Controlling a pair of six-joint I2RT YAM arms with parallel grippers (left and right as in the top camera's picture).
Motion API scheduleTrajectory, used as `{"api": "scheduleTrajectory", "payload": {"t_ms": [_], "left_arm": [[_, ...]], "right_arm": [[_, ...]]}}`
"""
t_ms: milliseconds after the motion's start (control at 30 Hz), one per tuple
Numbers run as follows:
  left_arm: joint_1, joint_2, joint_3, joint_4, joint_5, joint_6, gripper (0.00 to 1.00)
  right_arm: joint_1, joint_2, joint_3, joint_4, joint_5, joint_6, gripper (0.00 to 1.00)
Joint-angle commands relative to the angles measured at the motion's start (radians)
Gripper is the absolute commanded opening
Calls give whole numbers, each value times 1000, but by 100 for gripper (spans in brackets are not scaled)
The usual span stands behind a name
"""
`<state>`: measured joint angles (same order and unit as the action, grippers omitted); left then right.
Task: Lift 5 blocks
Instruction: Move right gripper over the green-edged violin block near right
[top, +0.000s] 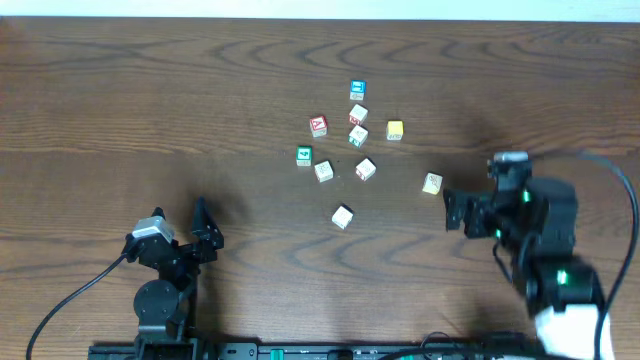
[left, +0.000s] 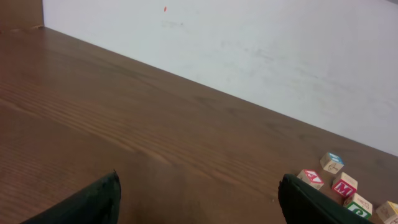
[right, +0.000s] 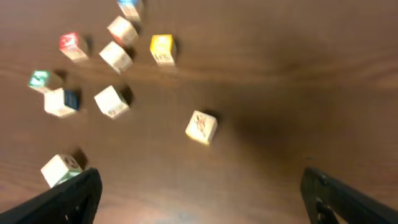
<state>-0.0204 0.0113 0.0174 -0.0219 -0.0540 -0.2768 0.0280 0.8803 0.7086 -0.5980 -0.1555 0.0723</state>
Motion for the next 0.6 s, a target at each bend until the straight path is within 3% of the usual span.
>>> {"api": "scheduleTrajectory", "payload": {"t_ms": [0, 200, 567], "left_arm": [[3, 0, -13, -47, -13, 6, 81], [3, 0, -13, -47, -13, 6, 82], [3, 0, -13, -47, -13, 6, 81]], "right_arm": [[-7, 156, 163, -109, 24, 9, 99], [-7, 329, 317, -253, -6, 9, 99], [-7, 364, 317, -208, -138, 18, 99]]}}
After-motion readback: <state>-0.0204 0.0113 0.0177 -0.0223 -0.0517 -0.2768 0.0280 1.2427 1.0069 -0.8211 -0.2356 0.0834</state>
